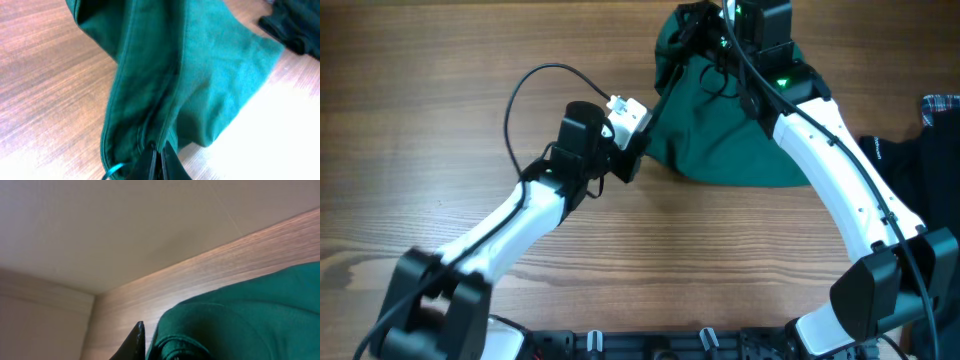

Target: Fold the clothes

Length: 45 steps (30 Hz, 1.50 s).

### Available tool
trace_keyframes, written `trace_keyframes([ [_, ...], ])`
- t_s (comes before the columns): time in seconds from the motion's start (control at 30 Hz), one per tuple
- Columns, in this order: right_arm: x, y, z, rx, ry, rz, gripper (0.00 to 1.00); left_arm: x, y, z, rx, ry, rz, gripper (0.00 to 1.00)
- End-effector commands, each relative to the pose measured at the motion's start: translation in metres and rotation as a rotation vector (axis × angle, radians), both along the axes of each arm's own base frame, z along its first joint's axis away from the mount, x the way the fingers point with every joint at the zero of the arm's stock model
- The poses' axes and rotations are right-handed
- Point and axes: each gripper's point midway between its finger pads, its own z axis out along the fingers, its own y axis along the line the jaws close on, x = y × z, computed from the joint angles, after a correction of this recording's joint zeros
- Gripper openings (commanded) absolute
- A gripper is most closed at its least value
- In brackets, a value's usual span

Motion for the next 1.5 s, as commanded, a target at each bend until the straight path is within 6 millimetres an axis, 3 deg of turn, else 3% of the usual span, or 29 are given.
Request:
trace_keyframes([
  [0.0, 0.009, 0.002, -0.001, 0.064, 0.026, -0.050, 0.18, -0.016, 0.004, 0.006, -0.009, 0.061, -0.010, 0.04],
  [0.2, 0.025, 0.026, -0.026, 0.139, 0.050, 0.027, 0.19, -0.029, 0.001, -0.004, -0.039, 0.193, 0.044, 0.04],
  [0.37, 0.039, 0.043, -0.059, 0.171, 0.077, 0.062, 0.20, -0.046, 0.001, -0.019, 0.004, 0.271, 0.030, 0.04],
  [0.5, 0.050, 0.073, -0.084, 0.188, 0.034, 0.111, 0.19, -0.063, 0.009, -0.033, 0.041, 0.380, 0.054, 0.04],
  [0.57, 0.050, 0.089, -0.094, 0.195, 0.020, 0.136, 0.30, -0.069, 0.013, -0.038, 0.061, 0.409, 0.059, 0.04],
  [0.63, 0.047, 0.105, -0.102, 0.199, 0.011, 0.162, 0.56, -0.070, 0.014, -0.040, 0.065, 0.418, 0.060, 0.04],
  [0.67, 0.044, 0.113, -0.103, 0.203, 0.003, 0.179, 0.75, -0.070, 0.014, -0.040, 0.065, 0.418, 0.060, 0.04],
  [0.73, 0.040, 0.124, -0.094, 0.222, -0.033, 0.224, 0.88, -0.070, 0.014, -0.039, 0.065, 0.418, 0.060, 0.04],
  [0.8, 0.034, 0.135, -0.069, 0.274, -0.115, 0.311, 0.95, -0.070, 0.014, -0.040, 0.065, 0.418, 0.060, 0.04],
  [0.9, 0.024, 0.143, -0.030, 0.340, -0.260, 0.417, 0.99, -0.071, 0.014, -0.040, 0.066, 0.420, 0.060, 0.04],
  [1.0, 0.019, 0.145, -0.018, 0.447, -0.219, 0.433, 0.99, -0.074, 0.016, -0.042, 0.075, 0.437, 0.062, 0.04],
  [1.17, 0.025, 0.142, -0.062, 0.593, 0.156, 0.285, 0.99, -0.075, 0.016, -0.043, 0.077, 0.442, 0.062, 0.04],
  [1.47, 0.008, 0.133, -0.130, 0.260, 0.221, 0.335, 0.99, -0.074, 0.016, -0.042, 0.076, 0.437, 0.061, 0.04],
])
